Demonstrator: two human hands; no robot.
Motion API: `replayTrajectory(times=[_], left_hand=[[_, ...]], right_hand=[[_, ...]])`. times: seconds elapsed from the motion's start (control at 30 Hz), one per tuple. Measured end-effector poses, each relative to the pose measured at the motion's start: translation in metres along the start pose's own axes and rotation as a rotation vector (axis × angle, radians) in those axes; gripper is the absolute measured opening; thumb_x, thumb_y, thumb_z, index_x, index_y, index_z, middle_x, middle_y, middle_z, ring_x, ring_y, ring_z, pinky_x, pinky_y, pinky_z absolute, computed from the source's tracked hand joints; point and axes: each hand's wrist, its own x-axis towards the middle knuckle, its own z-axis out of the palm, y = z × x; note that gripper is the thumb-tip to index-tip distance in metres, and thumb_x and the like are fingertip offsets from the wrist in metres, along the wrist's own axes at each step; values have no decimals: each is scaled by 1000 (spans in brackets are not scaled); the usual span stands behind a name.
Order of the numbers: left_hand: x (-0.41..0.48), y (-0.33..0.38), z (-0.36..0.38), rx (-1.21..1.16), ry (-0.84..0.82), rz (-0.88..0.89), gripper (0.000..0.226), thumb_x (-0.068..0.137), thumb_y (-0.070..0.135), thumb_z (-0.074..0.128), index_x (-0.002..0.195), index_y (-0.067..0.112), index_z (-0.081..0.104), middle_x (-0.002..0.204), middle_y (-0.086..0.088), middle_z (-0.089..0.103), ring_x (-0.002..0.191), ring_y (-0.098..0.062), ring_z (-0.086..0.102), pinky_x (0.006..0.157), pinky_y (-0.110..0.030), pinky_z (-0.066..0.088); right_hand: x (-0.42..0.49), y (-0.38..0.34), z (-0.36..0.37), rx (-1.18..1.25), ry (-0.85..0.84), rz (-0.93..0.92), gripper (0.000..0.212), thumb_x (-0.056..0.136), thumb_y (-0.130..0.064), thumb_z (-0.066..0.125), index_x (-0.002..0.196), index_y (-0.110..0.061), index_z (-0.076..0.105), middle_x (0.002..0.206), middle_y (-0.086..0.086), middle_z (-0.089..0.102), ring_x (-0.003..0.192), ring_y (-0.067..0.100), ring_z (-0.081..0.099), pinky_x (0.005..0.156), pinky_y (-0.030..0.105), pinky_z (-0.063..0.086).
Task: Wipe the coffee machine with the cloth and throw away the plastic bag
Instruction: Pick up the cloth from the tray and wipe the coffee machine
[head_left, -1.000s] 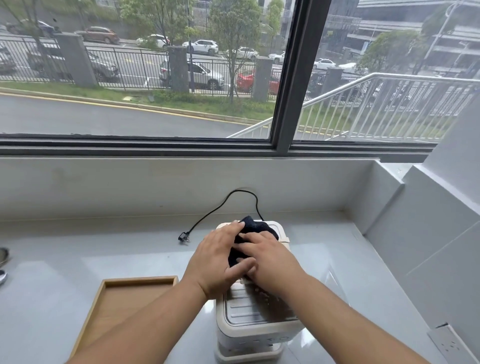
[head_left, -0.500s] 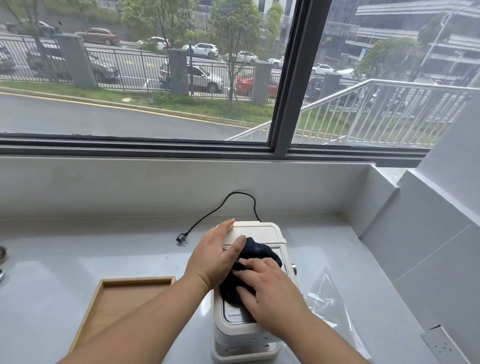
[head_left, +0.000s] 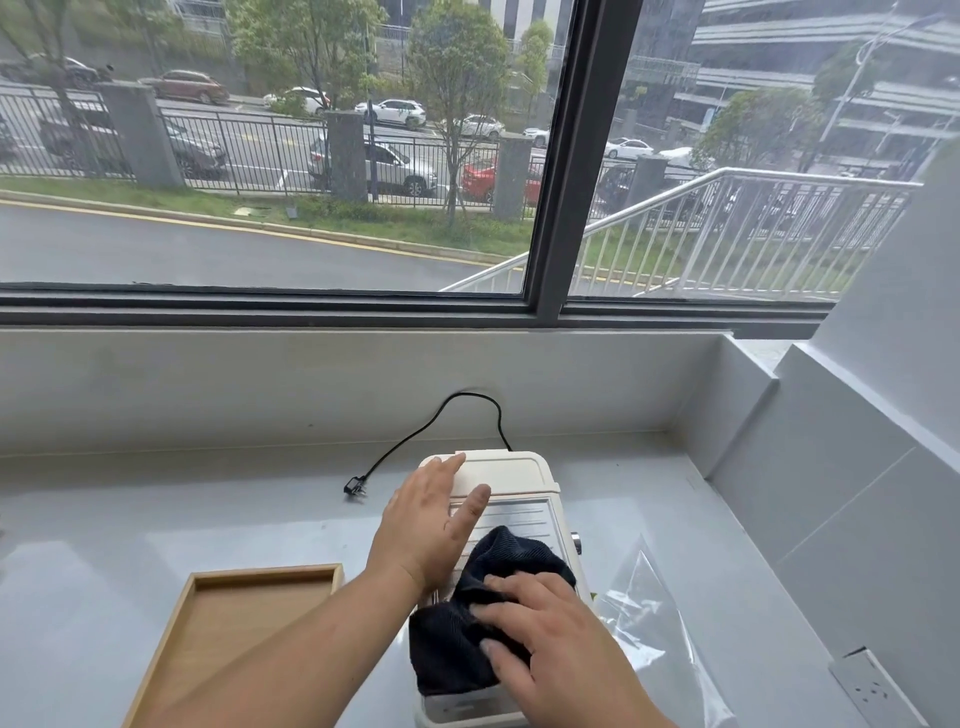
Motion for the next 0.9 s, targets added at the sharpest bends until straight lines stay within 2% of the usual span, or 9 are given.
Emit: replayTrajectory(times=[0.13, 0.2, 0.3, 0.4, 0.53, 0.63, 0.8, 0.9], left_hand=[[-1, 0, 0, 56, -5, 16, 92, 89, 86, 13, 163, 33, 27, 170, 3, 30, 159, -12, 14, 129, -42, 16], [-2, 1, 0, 70, 9, 25, 86, 93, 82, 18, 162, 32, 28, 170, 4, 31, 159, -12, 15, 129, -41, 17], [-1, 0, 0, 72, -2, 31, 87, 93, 81, 19, 163, 30, 29, 170, 4, 31, 159, -12, 15, 129, -42, 17], [0, 0, 0, 68, -6, 28, 87, 91, 79, 19, 163, 29, 30, 170, 5, 31, 159, -11, 15, 129, -41, 17], [1, 0, 0, 35, 12, 21, 80, 96, 71, 22, 162, 27, 32, 169, 3, 33, 159, -13, 17, 128, -42, 20], [-1, -1, 1, 5, 27, 26, 75, 100, 68, 25, 162, 27, 33, 168, 4, 35, 158, -12, 17, 127, -44, 22], [-3, -2, 1, -2, 22, 37, 91, 88, 82, 24, 162, 30, 31, 169, 6, 32, 158, -9, 16, 128, -41, 20], [-3, -2, 1, 11, 17, 52, 97, 83, 86, 25, 162, 32, 29, 169, 7, 32, 158, -8, 14, 128, -40, 19]], right_hand=[[-1, 5, 0, 63, 72, 92, 27, 83, -49, 67, 106, -42, 80, 124, -24, 70, 107, 8, 66, 97, 21, 52], [1, 9, 2, 86, 61, 117, 28, 87, -45, 68, 113, -40, 79, 131, -22, 68, 116, 11, 64, 105, 22, 46], [10, 19, 5, 73, -7, 163, 36, 98, -46, 57, 131, -39, 71, 149, -23, 53, 135, 12, 49, 117, 16, 21], [23, 27, 5, 32, -26, 195, 40, 103, -45, 50, 141, -40, 62, 157, -23, 44, 144, 10, 38, 117, 10, 6], [41, 31, 3, -8, -22, 220, 40, 105, -42, 49, 143, -39, 60, 159, -18, 44, 146, 13, 36, 119, 16, 11], [54, 36, 3, -28, -18, 252, 39, 106, -41, 48, 144, -40, 58, 160, -18, 44, 145, 14, 37, 120, 23, 21], [72, 37, 3, -65, 20, 244, 33, 104, -36, 52, 134, -35, 65, 149, -12, 57, 133, 20, 48, 112, 32, 38], [78, 38, 5, -81, 39, 243, 30, 104, -35, 51, 130, -37, 66, 149, -12, 56, 133, 19, 46, 107, 34, 44]])
